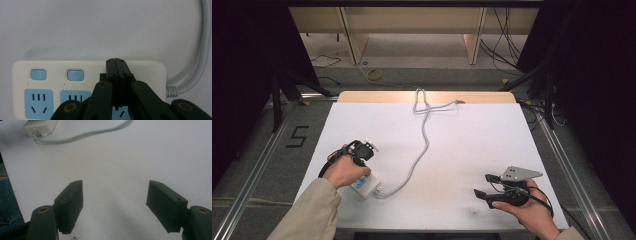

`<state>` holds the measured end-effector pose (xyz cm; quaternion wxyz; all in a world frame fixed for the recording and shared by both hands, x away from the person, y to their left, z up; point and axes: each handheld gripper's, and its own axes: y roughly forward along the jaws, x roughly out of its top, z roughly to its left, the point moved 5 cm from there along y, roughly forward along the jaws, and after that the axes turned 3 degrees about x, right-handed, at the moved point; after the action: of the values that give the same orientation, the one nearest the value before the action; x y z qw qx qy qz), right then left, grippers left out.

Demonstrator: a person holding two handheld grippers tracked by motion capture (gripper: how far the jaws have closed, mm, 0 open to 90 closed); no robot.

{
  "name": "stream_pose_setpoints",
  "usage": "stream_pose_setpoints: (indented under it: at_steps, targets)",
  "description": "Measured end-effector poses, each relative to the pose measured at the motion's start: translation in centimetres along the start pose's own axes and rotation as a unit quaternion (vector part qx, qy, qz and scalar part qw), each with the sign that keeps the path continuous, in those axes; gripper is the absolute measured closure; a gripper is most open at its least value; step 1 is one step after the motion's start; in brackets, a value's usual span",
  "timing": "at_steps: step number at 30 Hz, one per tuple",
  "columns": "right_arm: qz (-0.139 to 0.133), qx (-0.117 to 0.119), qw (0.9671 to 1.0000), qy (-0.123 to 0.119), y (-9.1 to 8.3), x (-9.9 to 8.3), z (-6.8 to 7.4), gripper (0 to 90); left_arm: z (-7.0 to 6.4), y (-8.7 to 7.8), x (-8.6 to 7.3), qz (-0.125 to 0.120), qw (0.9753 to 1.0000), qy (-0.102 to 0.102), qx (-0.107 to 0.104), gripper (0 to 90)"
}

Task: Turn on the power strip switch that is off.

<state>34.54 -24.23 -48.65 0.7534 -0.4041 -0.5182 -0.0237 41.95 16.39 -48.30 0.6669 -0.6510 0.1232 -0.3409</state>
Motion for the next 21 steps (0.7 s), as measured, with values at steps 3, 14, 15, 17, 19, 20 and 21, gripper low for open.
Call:
stream_pose_setpoints:
  at_steps: [3,14,15,17,19,20,21]
  targets:
    - [0.001,0.0,1.0,-0.001,0.0,0.0,0.02,29.8,0.0,0.0,0.0,0.0,1.0,0.0,0.0,90.0]
    - [0.0,0.0,1.0,0.0,0.0,0.03,0.02,29.9,0.02,-0.13,-0.02,-0.003,1.0,0.005,0.002,90.0]
    - [0.0,0.0,1.0,0.0,-0.01,0.02,0.02,29.9,0.05,-0.13,-0.01,-0.003,1.0,0.005,0.003,90.0]
    - [0.0,0.0,1.0,0.0,-0.01,0.03,0.03,29.9,0.09,-0.13,-0.02,-0.005,1.0,0.004,0.001,90.0]
    - [0.0,0.0,1.0,0.0,-0.02,0.03,0.01,29.9,0.1,-0.12,-0.03,-0.007,1.0,0.003,-0.001,90.0]
    - [0.0,-0.001,1.0,0.001,-0.03,0.04,0.01,29.9,0.1,-0.11,-0.03,-0.009,1.0,0.003,-0.001,90.0]
    - [0.0,-0.001,1.0,0.0,-0.03,0.04,0.01,29.9,0.1,-0.11,-0.02,-0.011,0.9999,0.002,-0.001,90.0]
